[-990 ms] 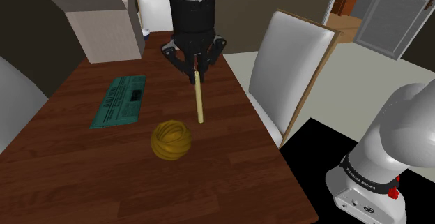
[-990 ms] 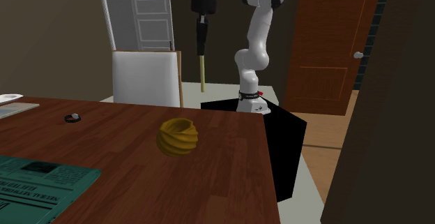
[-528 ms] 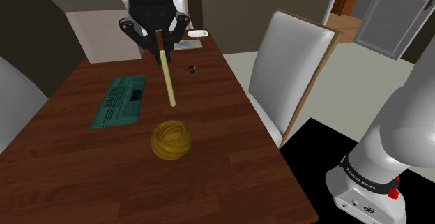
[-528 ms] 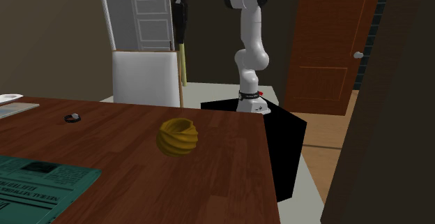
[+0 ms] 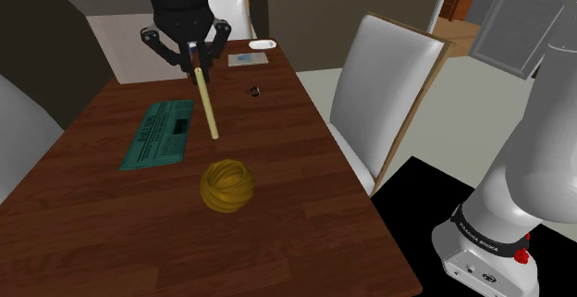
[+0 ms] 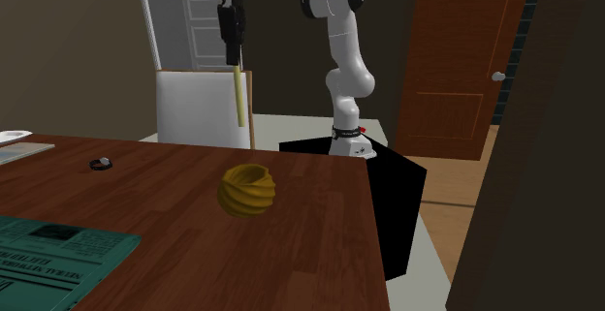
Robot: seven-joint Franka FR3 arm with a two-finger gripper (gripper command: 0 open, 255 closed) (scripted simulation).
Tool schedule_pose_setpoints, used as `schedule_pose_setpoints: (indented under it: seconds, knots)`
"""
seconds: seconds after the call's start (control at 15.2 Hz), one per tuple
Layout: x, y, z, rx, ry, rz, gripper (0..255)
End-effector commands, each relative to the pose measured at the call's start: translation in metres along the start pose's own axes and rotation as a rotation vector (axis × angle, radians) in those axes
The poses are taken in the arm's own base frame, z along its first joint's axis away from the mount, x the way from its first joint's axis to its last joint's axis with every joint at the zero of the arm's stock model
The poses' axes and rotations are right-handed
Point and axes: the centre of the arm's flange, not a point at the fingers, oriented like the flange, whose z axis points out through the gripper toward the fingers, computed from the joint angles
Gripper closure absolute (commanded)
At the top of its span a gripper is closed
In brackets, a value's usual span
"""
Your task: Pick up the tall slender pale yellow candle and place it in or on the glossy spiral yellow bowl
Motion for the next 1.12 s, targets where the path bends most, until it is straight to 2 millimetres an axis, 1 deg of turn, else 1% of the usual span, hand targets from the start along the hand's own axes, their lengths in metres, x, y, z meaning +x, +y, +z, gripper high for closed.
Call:
schedule_pose_setpoints:
  seconds: [0.0,1.06]
  knots:
    - [-0.001,0.0,0.011,0.0,0.0,0.0,255]
    - [-0.009,0.0,0.095,0.0,0.0,0.0,255]
